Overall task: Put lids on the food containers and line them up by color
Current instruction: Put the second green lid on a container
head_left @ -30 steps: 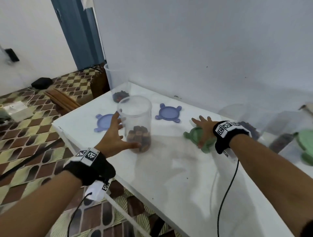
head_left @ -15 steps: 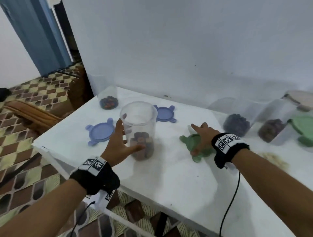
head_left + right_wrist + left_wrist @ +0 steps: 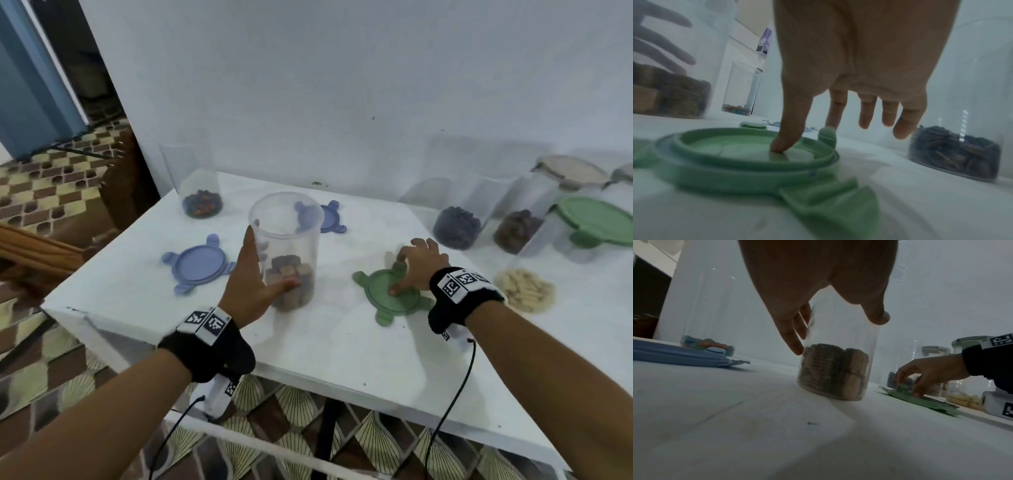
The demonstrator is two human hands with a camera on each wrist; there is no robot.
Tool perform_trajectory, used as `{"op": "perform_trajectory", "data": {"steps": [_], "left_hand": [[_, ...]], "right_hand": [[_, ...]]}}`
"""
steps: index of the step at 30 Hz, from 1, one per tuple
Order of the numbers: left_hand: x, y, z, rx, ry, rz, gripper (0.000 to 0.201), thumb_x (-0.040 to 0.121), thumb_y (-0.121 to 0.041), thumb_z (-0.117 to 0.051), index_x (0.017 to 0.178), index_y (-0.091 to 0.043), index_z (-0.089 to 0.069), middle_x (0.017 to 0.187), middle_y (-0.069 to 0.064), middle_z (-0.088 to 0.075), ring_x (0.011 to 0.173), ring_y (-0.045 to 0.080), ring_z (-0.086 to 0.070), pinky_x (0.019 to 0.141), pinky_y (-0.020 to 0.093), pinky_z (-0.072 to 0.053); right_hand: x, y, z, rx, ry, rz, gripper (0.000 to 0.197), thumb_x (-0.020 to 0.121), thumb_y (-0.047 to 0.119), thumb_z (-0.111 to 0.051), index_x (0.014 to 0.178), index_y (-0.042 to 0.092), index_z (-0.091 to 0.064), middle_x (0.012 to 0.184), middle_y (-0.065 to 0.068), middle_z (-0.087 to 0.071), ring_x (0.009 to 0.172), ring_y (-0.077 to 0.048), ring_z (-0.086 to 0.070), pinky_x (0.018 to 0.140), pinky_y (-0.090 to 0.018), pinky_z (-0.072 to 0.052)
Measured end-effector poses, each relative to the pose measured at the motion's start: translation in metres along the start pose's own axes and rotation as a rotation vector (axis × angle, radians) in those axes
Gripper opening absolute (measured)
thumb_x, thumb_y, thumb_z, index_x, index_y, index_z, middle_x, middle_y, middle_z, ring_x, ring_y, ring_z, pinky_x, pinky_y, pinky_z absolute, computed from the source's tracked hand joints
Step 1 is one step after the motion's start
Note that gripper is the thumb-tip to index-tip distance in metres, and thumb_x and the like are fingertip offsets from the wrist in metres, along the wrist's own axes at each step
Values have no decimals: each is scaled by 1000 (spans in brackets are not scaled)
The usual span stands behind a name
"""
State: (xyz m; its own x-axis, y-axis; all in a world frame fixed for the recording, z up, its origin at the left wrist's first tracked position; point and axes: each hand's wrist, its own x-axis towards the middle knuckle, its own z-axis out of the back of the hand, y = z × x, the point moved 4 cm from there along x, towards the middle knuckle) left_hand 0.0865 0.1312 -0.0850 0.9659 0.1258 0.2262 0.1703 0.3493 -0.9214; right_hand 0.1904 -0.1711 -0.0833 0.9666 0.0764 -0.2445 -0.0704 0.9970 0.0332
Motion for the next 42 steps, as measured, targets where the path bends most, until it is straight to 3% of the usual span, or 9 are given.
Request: {"op": "perform_trajectory", "data": {"steps": [5,8,10,14,18,23,29,35,42], "left_hand": [[0,-3,0,-3,14,6,119,48,-56,-76,146,-42,-11,130,-1,-42,118,18,-46,99,46,-46],[-2,-10,-1,-70,23,-32,102,49,-49,-78,130,-53,-16,122,-13,-44,115,6,-48,104,45,-42],[-3,-12,-1,-78,25,-55,100,52,-44,-80,131,-49,-20,121,-15,-45,110,-8,-49,104,42,-42],[2,-4,-2,-45,19,-42,114,49,-56,-77,144,-37,-17,136,1,-42,123,17,-44,100,33,-43],[3,-3,-2,-49,22,-50,116,49,-56,-77,146,-35,-16,138,-1,-40,126,19,-44,100,28,-39],[3,-6,-1,-66,25,-60,106,49,-56,-78,133,-53,-14,133,-16,-39,130,20,-42,104,32,-38],[4,-3,-2,-50,40,-62,112,50,-57,-77,139,-50,-9,135,-17,-33,132,21,-39,109,40,-38],[4,1,-4,-21,40,-17,125,50,-61,-76,152,-25,-12,142,2,-38,132,21,-39,109,42,-38],[3,-1,-3,-11,53,5,132,48,-61,-74,154,-21,-7,145,5,-35,133,22,-39,110,39,-37]], "right_hand": [[-11,-5,3,285,-193,21,28,68,20,-79,85,17,-56,105,-11,-57,106,-31,-49,83,-37,-43],[-18,-3,21,484,-279,66,30,72,2,-70,62,18,-47,79,-7,-56,81,-25,-52,66,-29,-36],[-25,6,42,534,-354,90,30,72,-2,-69,61,16,-47,74,-6,-54,75,-23,-50,64,-27,-35],[-48,45,91,693,-669,168,16,77,5,-65,71,13,-53,66,0,-54,70,-22,-51,63,-27,-36],[-78,109,123,871,-847,407,21,75,4,-62,74,19,-49,85,-6,-70,78,-24,-64,71,-31,-50],[-103,167,116,854,-593,700,29,79,3,-70,72,18,-45,95,-13,-71,99,-17,-67,80,-13,-49],[-113,168,101,731,-471,766,44,79,5,-71,65,30,-38,102,-14,-72,91,-1,-61,73,-2,-40],[-121,171,99,543,-465,786,47,78,12,-73,64,36,-35,106,-8,-73,101,-21,-67,82,-40,-51],[-112,171,130,663,-256,753,21,71,30,-81,83,17,-69,90,1,-71,88,-16,-67,87,-45,-52]]}}
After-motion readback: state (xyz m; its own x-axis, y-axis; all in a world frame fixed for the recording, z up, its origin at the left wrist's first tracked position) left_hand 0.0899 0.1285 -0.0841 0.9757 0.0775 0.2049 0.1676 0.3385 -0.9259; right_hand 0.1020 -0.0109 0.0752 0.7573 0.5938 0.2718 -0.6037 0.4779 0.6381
